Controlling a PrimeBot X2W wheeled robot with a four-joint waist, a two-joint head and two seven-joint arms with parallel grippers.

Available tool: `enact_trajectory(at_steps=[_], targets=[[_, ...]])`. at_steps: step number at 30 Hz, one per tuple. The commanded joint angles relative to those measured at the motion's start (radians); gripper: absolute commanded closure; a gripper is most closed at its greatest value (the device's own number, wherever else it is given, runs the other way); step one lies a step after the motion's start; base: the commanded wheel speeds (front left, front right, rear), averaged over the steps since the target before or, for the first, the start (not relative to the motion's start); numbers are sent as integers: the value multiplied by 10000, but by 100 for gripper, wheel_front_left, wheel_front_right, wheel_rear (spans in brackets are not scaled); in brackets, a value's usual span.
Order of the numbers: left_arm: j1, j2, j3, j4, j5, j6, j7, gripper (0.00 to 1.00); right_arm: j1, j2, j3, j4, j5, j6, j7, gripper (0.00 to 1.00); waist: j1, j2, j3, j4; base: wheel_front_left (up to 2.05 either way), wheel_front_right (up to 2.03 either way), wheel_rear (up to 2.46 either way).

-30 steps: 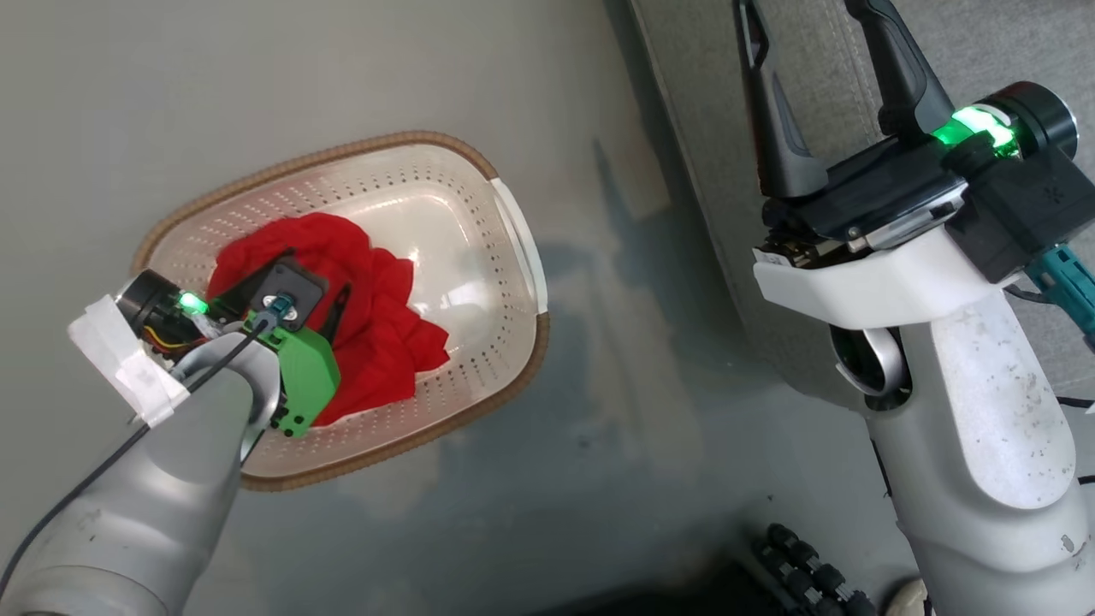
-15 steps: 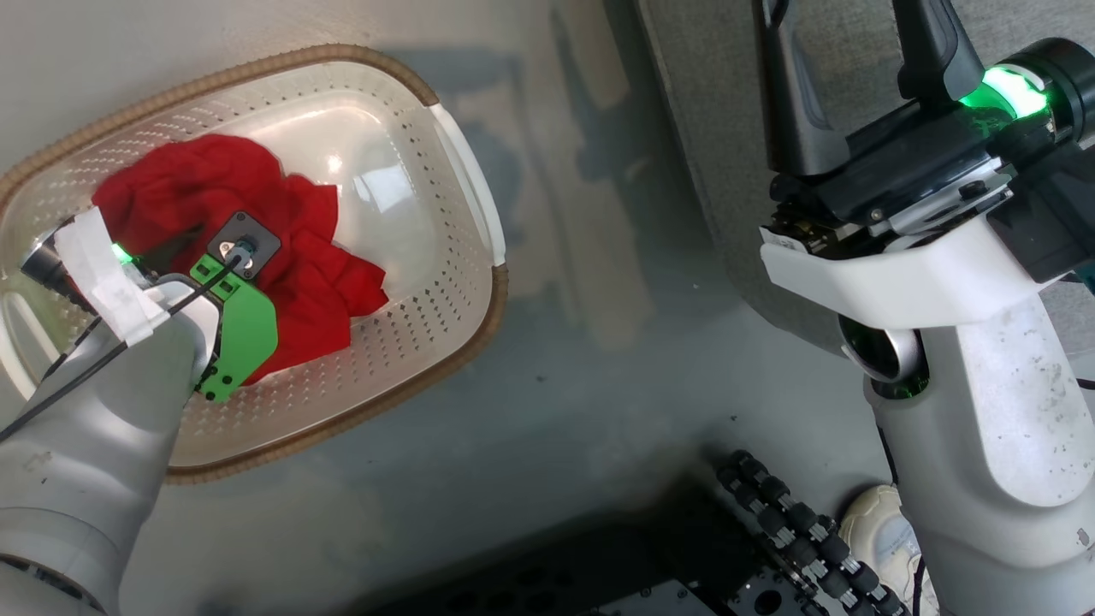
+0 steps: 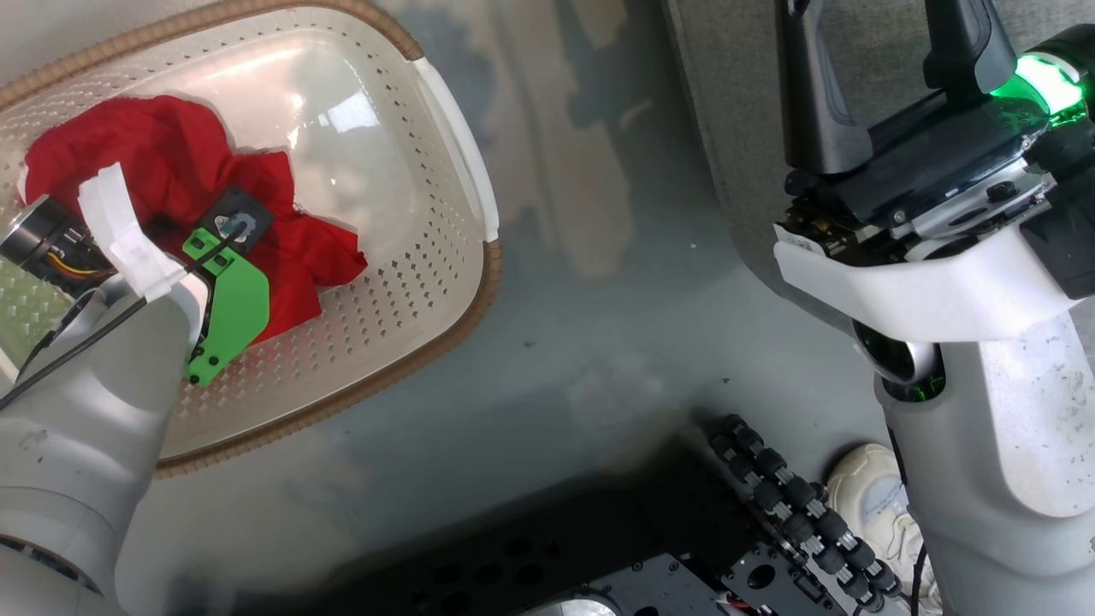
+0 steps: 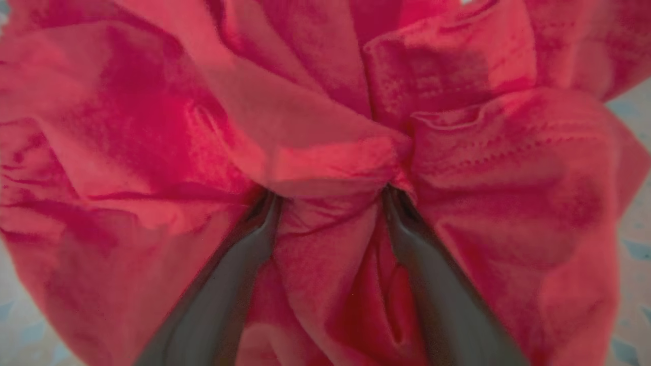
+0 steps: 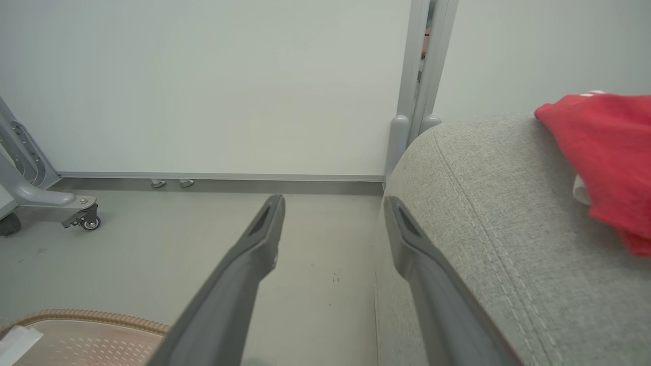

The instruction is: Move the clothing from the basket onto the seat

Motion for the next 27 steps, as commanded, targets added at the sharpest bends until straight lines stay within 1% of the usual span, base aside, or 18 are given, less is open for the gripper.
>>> enact_trajectory(at_steps=[1, 2, 3, 4, 9, 14, 17, 20, 23, 27], targets=[[-137, -7, -52, 29, -12, 84, 81, 0, 118, -7, -38, -80, -58, -10, -16, 0, -1, -1, 89, 1, 0, 0, 0], [-118, -46, -59, 38, -34, 142, 90, 56, 129, -7, -47, -101, -79, -9, -17, 0, -1, -1, 109, 11, 0, 0, 0], [-91, -82, -45, 35, -78, 200, 94, 84, 154, -7, -48, -103, -105, -10, -16, 0, -1, -1, 120, 20, 0, 0, 0], [-60, -111, -91, 38, -56, 260, 167, 100, 158, -7, -49, -106, -131, -10, -16, 0, -1, -1, 127, 36, 0, 0, 0], [102, -310, -243, 46, 9, 449, 149, 100, 85, -8, -79, -63, -196, -10, -16, 0, -1, -1, 64, 150, 0, 0, 0], [251, -672, -193, 31, -198, 477, -400, 100, 86, -13, -117, 69, -263, -10, -16, 0, -1, -1, -280, 321, 0, 0, 0], [364, -854, -322, 31, -141, 395, -834, 100, 164, -10, -140, 214, -295, -9, -16, 0, -1, -1, -600, 449, 0, 0, 0], [488, -1172, -351, 29, -268, 314, -1295, 100, 244, -13, -168, 416, -280, -9, -16, 0, -1, -1, -1024, 599, 0, 0, 0], [240, -1275, -388, 32, -380, 32, -1536, 100, 405, -14, -211, 722, -342, -10, -17, 0, -1, -1, -1545, 792, 0, 0, 0], [289, -1595, -418, 17, -554, -167, -1897, 100, 590, -16, -259, 1081, -383, -9, -16, 0, -1, -1, -2158, 1046, 0, 0, 0]])
